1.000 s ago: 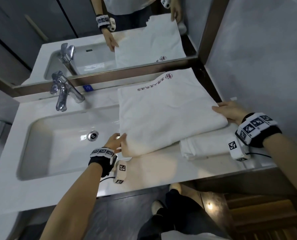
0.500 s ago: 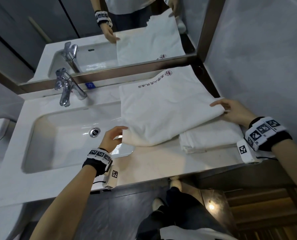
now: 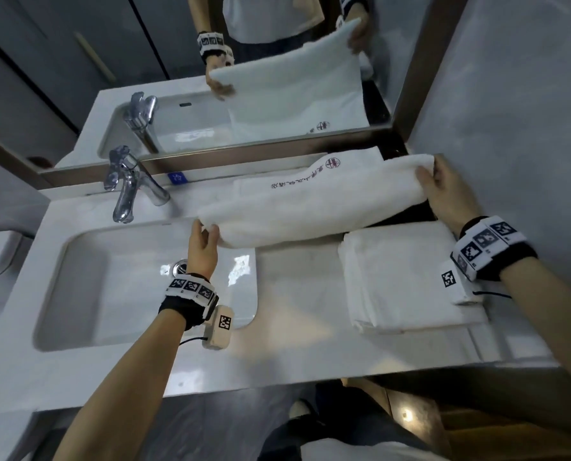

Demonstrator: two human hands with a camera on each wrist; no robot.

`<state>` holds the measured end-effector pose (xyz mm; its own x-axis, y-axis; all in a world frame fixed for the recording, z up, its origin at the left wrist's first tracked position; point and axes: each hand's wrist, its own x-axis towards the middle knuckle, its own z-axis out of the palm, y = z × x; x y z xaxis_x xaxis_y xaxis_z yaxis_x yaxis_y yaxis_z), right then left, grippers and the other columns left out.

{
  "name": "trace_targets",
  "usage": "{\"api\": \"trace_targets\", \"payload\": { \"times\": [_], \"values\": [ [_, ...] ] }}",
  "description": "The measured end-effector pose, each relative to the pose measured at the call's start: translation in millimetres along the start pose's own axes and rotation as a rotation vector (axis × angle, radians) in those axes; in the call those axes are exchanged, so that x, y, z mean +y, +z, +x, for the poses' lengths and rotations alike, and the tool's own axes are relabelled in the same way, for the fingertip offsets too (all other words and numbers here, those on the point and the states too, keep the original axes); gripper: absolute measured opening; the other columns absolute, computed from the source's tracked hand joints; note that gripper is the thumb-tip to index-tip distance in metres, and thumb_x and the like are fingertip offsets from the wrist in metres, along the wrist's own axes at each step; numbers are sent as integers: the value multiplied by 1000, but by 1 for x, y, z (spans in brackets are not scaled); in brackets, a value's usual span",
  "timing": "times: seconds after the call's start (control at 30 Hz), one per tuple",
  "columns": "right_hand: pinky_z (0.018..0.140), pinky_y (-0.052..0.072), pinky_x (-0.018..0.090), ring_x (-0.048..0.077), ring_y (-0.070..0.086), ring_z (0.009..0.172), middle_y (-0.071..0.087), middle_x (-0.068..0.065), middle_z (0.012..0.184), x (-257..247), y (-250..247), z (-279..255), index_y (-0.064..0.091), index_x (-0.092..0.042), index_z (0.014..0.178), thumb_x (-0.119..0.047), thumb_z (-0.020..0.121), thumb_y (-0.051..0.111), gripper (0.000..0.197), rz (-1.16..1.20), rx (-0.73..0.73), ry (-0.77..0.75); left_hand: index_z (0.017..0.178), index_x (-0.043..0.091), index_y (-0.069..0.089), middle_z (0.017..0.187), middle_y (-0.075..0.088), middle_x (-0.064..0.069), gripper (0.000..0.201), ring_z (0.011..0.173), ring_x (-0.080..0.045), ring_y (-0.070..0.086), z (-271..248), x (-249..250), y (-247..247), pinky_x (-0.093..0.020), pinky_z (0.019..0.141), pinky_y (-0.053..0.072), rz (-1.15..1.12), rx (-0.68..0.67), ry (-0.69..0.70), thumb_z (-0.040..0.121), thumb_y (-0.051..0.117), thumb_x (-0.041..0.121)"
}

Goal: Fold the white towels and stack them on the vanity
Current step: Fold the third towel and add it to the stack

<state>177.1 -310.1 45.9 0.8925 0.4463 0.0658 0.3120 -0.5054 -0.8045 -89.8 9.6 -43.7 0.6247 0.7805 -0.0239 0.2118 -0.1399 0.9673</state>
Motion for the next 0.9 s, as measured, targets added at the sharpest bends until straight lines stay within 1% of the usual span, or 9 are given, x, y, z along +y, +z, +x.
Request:
{"api": "trace_targets", "payload": {
  "times": [0.07,0.17,0.23,0.4,0.63,0.7,0.77,0.83,0.9],
  "values": [
    [55,34,14,16,47,78,51,0,87,-5,8,21,46,-7,101,-30,99,41,23,7,9,-4,89,14,40,75,47,4,12,64,2,50,16,0,6,-14,64,40,14,37,-16,100,38,13],
    [63,28,23,18,47,89,51,-2,84,-12,22,51,42,-11,95,-26,99,41,16,20,23,-11,92,9,36,70,39,2,9,64,-11,38,36,0,13,-25,62,33,41,79,-36,99,38,13],
    [70,31,27,27,52,95,55,17,98,-15,30,70,45,-1,101,-23,100,41,22,-8,23,-15,91,9,37,68,39,1,9,62,-13,37,50,0,17,-28,63,33,80,108,-42,99,39,14],
    [69,30,27,30,50,90,51,20,94,-13,45,114,46,4,103,-22,99,41,27,-79,22,16,95,10,36,74,44,-6,8,71,-20,41,89,5,30,-26,66,32,206,154,-65,98,41,15],
    [68,25,18,34,53,104,56,29,115,2,69,161,50,7,111,-16,99,43,27,-93,-31,91,93,12,41,84,55,-11,10,78,-25,48,139,5,44,-31,72,34,311,101,-209,96,44,20],
    [77,33,24,30,50,99,56,26,113,12,76,172,49,3,111,-18,99,43,24,-117,-77,135,96,10,45,89,56,-10,13,82,-25,49,149,1,48,-30,73,36,367,42,-285,95,45,23],
    [89,39,40,28,46,91,50,21,100,22,81,179,45,-5,100,-21,98,45,16,-192,-134,208,98,10,47,94,54,-7,14,87,-25,50,155,-2,51,-29,75,37,478,-45,-390,93,48,24],
    [92,39,45,34,51,100,50,19,103,28,83,183,44,-4,103,-27,95,51,25,-280,-195,289,101,9,48,97,52,-6,19,92,-25,52,158,0,54,-28,75,37,531,-91,-469,89,53,22],
    [100,40,44,36,49,119,50,21,127,30,85,183,43,3,123,-34,90,59,52,-296,-235,352,112,5,49,100,53,-6,34,91,-24,52,161,4,56,-28,74,39,503,-90,-499,85,60,22]
  ]
}}
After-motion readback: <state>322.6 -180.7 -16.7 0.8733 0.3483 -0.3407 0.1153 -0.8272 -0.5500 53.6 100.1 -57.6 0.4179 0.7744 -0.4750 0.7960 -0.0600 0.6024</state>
